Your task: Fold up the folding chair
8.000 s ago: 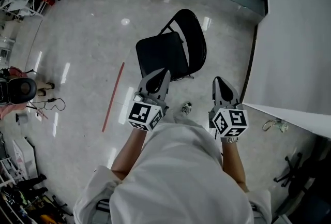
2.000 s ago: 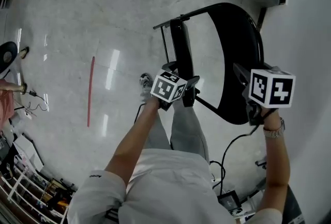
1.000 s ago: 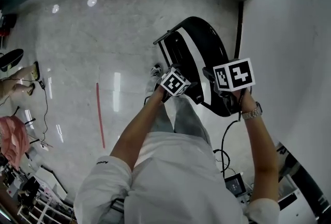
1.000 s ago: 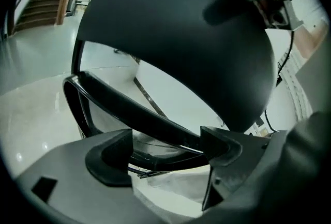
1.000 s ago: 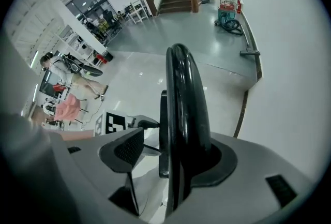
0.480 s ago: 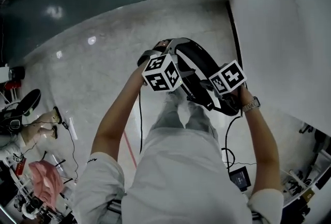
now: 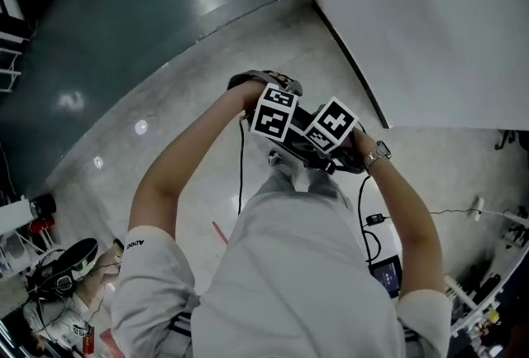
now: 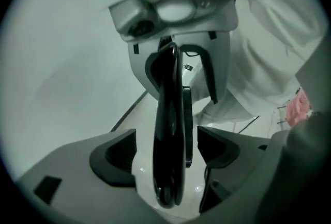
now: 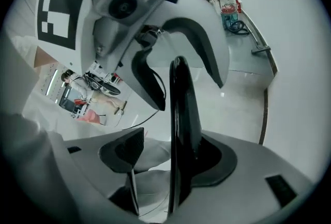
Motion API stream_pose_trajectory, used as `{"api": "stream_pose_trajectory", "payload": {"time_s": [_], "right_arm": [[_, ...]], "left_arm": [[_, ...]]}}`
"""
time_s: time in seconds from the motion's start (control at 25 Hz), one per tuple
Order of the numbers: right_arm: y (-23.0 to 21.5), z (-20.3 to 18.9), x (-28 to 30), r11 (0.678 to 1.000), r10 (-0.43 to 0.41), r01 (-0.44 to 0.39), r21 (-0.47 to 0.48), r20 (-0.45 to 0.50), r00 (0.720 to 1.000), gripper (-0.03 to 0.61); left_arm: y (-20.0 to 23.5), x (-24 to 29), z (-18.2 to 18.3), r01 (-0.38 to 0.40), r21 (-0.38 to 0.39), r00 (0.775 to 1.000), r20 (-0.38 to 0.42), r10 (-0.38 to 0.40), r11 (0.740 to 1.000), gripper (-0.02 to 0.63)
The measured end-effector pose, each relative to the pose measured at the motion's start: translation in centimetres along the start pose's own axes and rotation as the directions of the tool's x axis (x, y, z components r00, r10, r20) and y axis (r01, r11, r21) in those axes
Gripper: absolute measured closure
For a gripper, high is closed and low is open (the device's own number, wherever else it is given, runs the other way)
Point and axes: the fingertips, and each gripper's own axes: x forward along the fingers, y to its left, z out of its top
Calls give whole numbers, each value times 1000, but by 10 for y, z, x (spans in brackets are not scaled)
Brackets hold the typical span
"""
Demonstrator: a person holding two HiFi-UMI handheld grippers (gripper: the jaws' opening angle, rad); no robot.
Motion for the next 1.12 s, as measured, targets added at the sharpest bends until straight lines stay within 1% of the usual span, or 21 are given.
{"api": "stream_pose_trajectory", "payload": {"time_s": [0.04, 0.08, 0.16, 0.2, 0.24, 0.28, 0.36, 0.4, 0.44, 0.52, 0.56, 0.6, 0.64, 0.68, 0.72, 0.76, 0.84, 0.92, 0.96, 1.04, 1.12], "right_arm": [[3, 1, -1, 1000, 9, -9, 12, 7, 1000, 298], [6, -1, -4, 999, 20, -21, 25, 15, 1000, 298], [8, -15, -12, 999, 33, -34, 39, 24, 999, 298], [6, -25, -16, 999, 22, -23, 38, 29, 999, 298], [3, -34, -20, 999, 0, -1, 33, 37, 999, 298], [0, -41, -25, 999, -24, 22, 31, 53, 998, 298], [-4, -49, -31, 998, -48, 43, 51, 96, 994, 299], [-7, -53, -30, 997, -52, 45, 70, 101, 994, 299], [-12, -62, -27, 995, -62, 55, 83, 80, 995, 299], [-26, -87, -20, 991, -112, 111, 71, 8, 994, 299], [-29, -99, -19, 990, -124, 124, 64, -2, 992, 303], [-27, -106, -19, 991, -116, 115, 75, 13, 993, 307], [-22, -108, -20, 991, -100, 96, 95, 40, 994, 330], [-17, -108, -22, 990, -93, 86, 108, 65, 994, 367], [-13, -108, -23, 990, -105, 97, 106, 80, 991, 404], [-11, -107, -23, 988, -137, 129, 89, 82, 987, 432], [-10, -108, -20, 974, -228, 226, 34, 61, 972, 478], [-8, -114, -17, 955, -297, 297, -8, 44, 954, 497], [-6, -117, -17, 951, -307, 308, -13, 44, 951, 502], [-8, -120, -19, 953, -302, 303, -5, 53, 952, 514], [-12, -125, -21, 956, -294, 294, 1, 52, 954, 520]], "left_arm": [[-1, 4, -1, 42, 36, 999, -21, -41, 998, 255], [-4, 8, -1, 81, 67, 996, -35, -79, 994, 313], [-13, 17, 3, 142, 110, 989, -50, -137, 984, 379], [-17, 22, 6, 154, 116, 988, -49, -149, 981, 434], [-20, 27, 9, 152, 110, 988, -41, -149, 982, 506], [-20, 31, 12, 147, 100, 989, -32, -144, 984, 520], [-21, 35, 15, 164, 79, 986, -30, -162, 983, 531], [-23, 38, 14, 182, 73, 983, -36, -180, 981, 540], [-25, 40, 13, 194, 71, 981, -40, -192, 978, 545], [-27, 43, 12, 195, 73, 980, -42, -192, 978, 545], [-29, 43, 14, 190, 74, 981, -43, -187, 979, 545], [-31, 41, 17, 184, 73, 982, -47, -181, 980, 545], [-33, 39, 19, 180, 70, 983, -53, -177, 981, 545], [-34, 37, 22, 179, 63, 983, -63, -175, 982, 545], [-35, 35, 23, 178, 54, 982, -77, -174, 982, 545], [-35, 34, 25, 179, 43, 980, -92, -175, 983, 545], [-35, 32, 27, 182, 25, 978, -110, -178, 983, 545], [-40, 30, 32, 188, 11, 976, -118, -185, 982, 545], [-42, 31, 35, 191, 7, 974, -123, -188, 982, 545], [-42, 32, 40, 185, 24, 972, -154, -179, 982, 546], [-39, 38, 45, 177, 78, 962, -226, -155, 981, 555]]}}
